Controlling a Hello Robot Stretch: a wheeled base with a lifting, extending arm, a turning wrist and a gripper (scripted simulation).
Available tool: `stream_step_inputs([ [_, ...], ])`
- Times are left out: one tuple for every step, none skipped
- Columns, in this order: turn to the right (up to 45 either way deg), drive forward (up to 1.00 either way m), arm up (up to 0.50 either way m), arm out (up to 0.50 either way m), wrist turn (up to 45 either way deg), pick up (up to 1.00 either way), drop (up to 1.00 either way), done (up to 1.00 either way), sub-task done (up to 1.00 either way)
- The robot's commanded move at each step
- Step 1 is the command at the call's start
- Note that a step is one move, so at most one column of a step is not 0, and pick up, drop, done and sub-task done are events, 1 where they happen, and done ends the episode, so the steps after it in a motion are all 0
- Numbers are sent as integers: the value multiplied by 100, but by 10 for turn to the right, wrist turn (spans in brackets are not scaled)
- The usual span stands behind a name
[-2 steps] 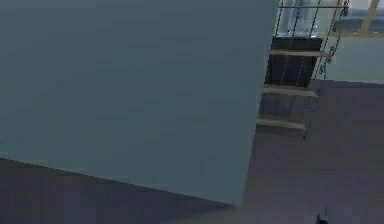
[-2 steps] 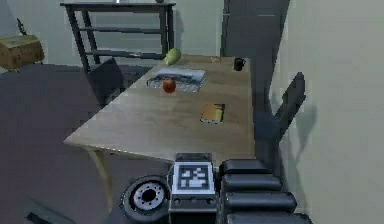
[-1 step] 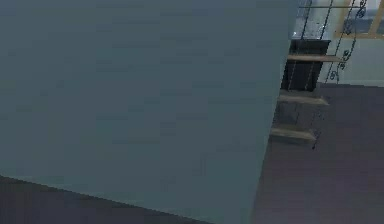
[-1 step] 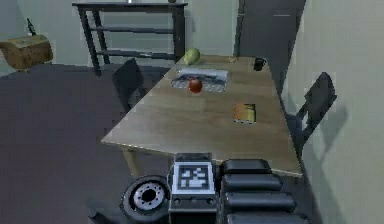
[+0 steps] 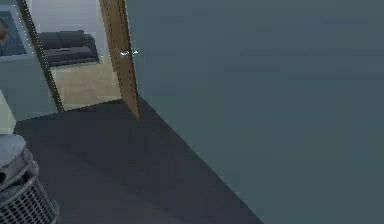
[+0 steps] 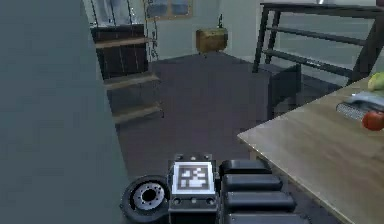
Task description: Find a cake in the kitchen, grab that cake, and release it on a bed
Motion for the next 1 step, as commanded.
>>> stream_step_inputs([
  [-270,0,0,0,0,0,0,0,0],
])
